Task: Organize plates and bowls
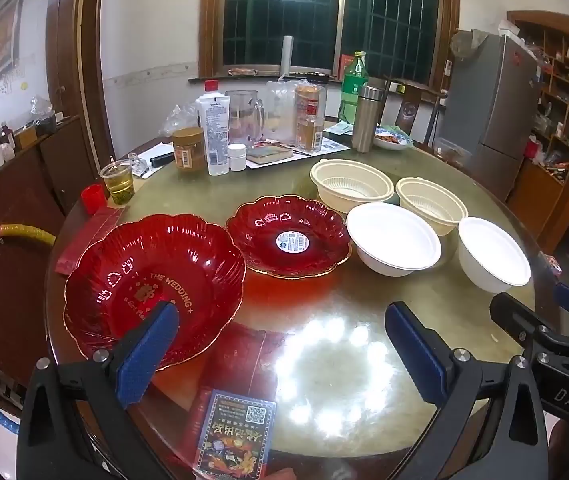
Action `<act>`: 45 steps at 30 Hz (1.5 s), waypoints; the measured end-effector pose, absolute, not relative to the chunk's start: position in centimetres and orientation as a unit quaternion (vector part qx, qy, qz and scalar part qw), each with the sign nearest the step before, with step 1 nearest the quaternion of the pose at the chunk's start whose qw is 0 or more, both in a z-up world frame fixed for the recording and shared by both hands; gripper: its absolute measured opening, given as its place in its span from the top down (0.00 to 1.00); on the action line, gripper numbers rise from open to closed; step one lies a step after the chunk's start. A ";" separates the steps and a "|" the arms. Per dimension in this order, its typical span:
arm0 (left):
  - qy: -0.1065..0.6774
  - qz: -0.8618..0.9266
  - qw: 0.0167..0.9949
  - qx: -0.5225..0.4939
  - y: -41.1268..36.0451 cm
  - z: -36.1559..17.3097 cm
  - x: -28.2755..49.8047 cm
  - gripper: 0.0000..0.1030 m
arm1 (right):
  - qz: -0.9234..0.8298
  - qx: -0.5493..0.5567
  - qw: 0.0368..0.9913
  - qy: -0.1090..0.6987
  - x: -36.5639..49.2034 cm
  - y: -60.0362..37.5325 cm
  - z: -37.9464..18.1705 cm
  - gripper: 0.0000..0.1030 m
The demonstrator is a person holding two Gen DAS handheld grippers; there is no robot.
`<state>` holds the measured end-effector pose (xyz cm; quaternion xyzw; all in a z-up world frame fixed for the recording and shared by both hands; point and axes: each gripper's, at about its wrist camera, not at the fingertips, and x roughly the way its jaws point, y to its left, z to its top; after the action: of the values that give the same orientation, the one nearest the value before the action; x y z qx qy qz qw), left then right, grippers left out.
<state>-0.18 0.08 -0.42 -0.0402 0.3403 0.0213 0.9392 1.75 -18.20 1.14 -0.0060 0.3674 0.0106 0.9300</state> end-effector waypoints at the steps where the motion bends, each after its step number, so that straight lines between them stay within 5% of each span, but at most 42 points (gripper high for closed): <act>1: 0.340 0.021 0.939 -0.041 0.1 -0.4 -0.2 0.00 | 0.011 -0.004 0.929 0.370 1.7 -18.2 1.1 0.00; 45: 0.364 -0.002 0.930 -0.042 -0.3 -1.3 1.1 0.00 | 0.004 -0.005 0.925 0.379 2.9 -18.4 0.3 0.00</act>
<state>1.07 -0.31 -1.31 -0.0415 0.3643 -0.0021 0.9303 2.89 -18.40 0.29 -0.0054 0.3789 0.0036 0.9254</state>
